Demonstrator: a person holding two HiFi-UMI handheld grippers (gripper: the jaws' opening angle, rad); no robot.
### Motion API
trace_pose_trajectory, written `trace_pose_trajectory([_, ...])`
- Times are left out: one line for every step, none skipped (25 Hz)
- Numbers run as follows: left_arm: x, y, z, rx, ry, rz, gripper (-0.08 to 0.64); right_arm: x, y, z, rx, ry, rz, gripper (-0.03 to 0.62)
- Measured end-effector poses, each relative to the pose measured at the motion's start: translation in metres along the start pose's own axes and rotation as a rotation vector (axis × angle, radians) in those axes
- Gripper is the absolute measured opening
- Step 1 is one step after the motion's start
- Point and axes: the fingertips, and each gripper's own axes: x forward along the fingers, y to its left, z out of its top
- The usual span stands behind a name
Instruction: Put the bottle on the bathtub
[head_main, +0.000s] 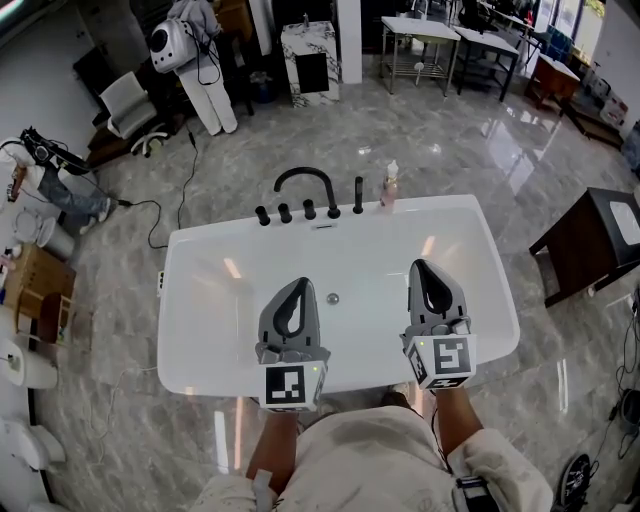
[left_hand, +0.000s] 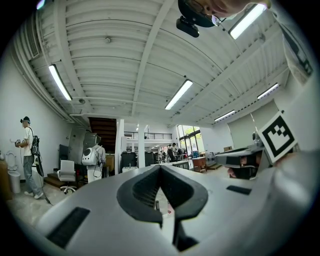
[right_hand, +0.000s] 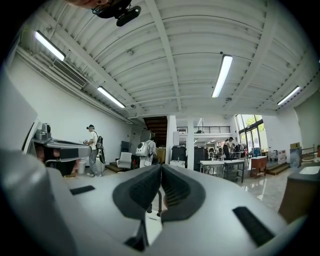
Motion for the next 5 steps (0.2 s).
trace_pose_trajectory([0.002,-0.003,0.0,-0.005,0.0,-0.001,0.0,0.0,-0.003,0.0,0.001,0.0,-0.003,-0.006])
trace_pose_trajectory([0.003,-0.005,0.0,-0.007,0.0,-0.002,0.0,-0.001,-0.006,0.0,0.001,0.001,-0.005,-0.006])
trace_pose_trajectory([0.005,-0.007,0.0,-0.007,0.001,-0.002,0.0,-0.001,-0.01,-0.001,0.002,0.001,-0.007,-0.006])
trace_pose_trajectory([0.006,-0.01,0.0,-0.005,0.001,-0.002,0.0,-0.001,-0.012,-0.001,0.003,0.001,-0.008,-0.006])
trace_pose_trajectory([0.008,-0.012,0.0,-0.003,0.002,-0.001,0.0,-0.002,-0.015,-0.001,0.004,0.002,-0.009,-0.006])
